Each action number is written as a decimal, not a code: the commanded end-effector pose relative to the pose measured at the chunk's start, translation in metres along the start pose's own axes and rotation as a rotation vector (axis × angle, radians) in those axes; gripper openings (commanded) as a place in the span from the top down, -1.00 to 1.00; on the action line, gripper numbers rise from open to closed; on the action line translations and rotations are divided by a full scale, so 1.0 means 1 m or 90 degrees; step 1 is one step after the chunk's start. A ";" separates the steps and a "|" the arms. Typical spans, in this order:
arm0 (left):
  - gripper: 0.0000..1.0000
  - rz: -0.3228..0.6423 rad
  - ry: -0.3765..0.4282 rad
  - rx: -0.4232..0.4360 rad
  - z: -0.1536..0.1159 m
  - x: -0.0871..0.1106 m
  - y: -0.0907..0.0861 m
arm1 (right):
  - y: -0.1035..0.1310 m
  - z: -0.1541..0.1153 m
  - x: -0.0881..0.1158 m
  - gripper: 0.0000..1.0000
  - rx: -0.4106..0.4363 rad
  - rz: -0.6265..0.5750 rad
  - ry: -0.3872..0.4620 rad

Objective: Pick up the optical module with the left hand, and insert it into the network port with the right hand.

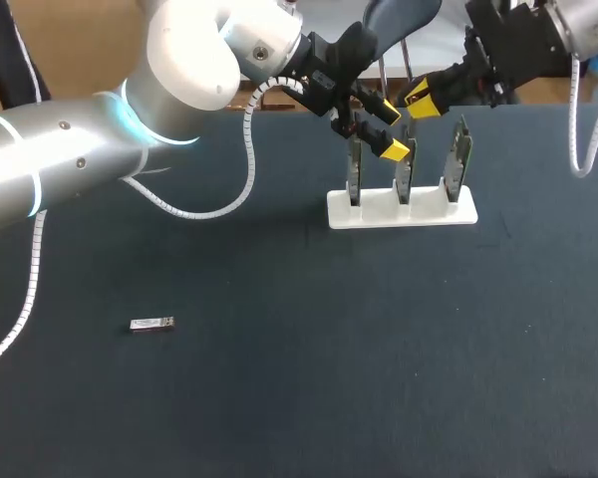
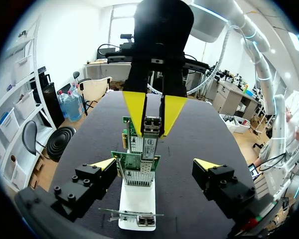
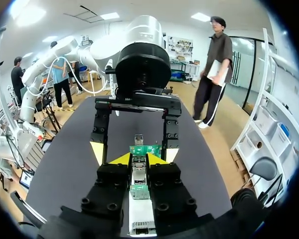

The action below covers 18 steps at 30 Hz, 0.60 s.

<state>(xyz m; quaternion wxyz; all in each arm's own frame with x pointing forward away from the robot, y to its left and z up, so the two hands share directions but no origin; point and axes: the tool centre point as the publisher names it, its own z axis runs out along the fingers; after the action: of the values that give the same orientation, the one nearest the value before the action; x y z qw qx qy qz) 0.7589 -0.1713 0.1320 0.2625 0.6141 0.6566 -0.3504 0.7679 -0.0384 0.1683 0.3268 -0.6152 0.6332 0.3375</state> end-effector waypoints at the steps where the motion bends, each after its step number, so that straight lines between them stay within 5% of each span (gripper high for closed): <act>1: -1.00 -0.001 0.003 0.002 0.000 -0.001 0.002 | 0.003 0.003 0.004 1.00 0.004 0.002 0.002; 18: -1.00 -0.001 0.003 0.002 0.000 -0.001 0.002 | 0.000 -0.001 0.000 1.00 0.015 -0.017 -0.008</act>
<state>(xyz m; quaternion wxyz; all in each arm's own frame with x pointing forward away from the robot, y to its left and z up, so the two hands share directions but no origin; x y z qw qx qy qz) 0.7589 -0.1713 0.1320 0.2625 0.6141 0.6566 -0.3504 0.7703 -0.0390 0.1694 0.3399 -0.6182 0.6266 0.3313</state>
